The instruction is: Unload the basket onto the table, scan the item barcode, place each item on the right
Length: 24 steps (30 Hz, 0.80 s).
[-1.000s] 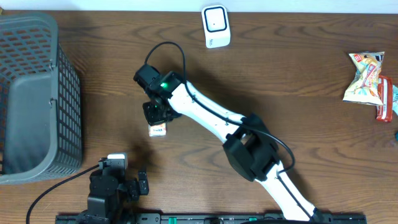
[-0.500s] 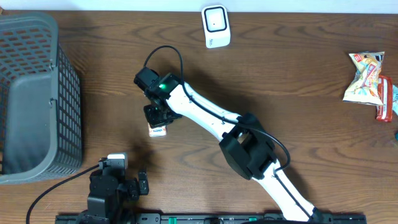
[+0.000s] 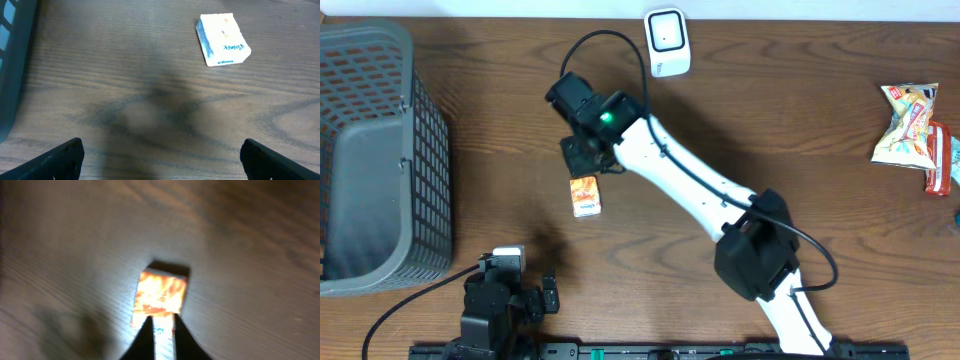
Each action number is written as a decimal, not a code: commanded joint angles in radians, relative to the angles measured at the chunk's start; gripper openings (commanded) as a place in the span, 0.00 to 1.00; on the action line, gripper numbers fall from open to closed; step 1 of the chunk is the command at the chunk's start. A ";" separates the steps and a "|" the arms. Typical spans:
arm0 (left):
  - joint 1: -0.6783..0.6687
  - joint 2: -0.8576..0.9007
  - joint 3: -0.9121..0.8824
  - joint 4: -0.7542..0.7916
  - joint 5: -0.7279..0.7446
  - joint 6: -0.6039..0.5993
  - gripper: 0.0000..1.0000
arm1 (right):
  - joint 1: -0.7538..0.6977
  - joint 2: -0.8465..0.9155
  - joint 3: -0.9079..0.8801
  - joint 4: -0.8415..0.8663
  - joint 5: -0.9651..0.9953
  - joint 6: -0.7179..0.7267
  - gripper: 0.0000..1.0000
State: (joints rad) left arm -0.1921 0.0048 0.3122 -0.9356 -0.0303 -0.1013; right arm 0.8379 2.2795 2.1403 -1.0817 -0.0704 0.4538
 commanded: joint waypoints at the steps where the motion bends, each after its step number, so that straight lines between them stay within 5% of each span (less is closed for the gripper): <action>1: -0.003 -0.001 0.001 -0.006 -0.008 -0.001 1.00 | 0.060 0.064 -0.001 0.017 0.008 -0.007 0.01; 13: -0.003 -0.001 0.001 -0.006 -0.008 -0.001 1.00 | 0.155 0.182 -0.001 -0.027 0.027 -0.018 0.01; 24: -0.003 -0.001 0.001 -0.006 -0.008 -0.001 1.00 | 0.089 0.182 -0.001 -0.206 0.383 0.095 0.02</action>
State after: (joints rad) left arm -0.1921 0.0048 0.3122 -0.9360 -0.0299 -0.1013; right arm 0.9657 2.4638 2.1323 -1.2778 0.1638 0.4870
